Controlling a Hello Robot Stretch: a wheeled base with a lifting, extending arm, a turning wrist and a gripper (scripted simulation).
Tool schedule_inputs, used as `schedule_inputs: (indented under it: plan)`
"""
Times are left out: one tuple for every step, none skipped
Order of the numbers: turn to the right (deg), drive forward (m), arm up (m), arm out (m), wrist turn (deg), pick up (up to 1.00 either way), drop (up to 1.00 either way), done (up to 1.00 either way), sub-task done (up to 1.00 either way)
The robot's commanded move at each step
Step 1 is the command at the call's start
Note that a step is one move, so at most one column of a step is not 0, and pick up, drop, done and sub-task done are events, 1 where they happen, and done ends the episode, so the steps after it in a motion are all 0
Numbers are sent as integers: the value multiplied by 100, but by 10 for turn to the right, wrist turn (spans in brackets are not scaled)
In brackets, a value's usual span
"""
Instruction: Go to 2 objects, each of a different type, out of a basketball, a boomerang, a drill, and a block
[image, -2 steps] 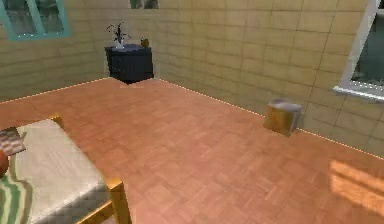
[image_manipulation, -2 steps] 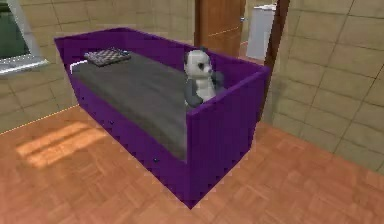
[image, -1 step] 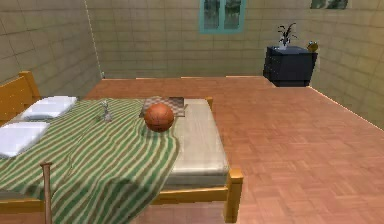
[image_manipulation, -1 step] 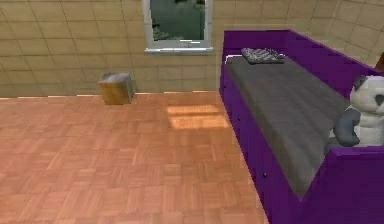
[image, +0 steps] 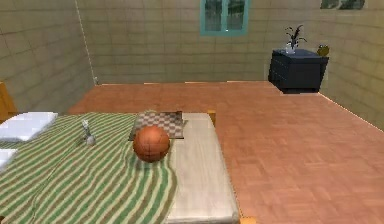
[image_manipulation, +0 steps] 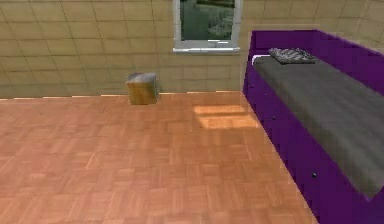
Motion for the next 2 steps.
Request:
schedule_inputs:
  plan:
    - [-120,0,0,0,0,0,0,0,0]
    - [0,0,0,0,0,0,0,100,0]
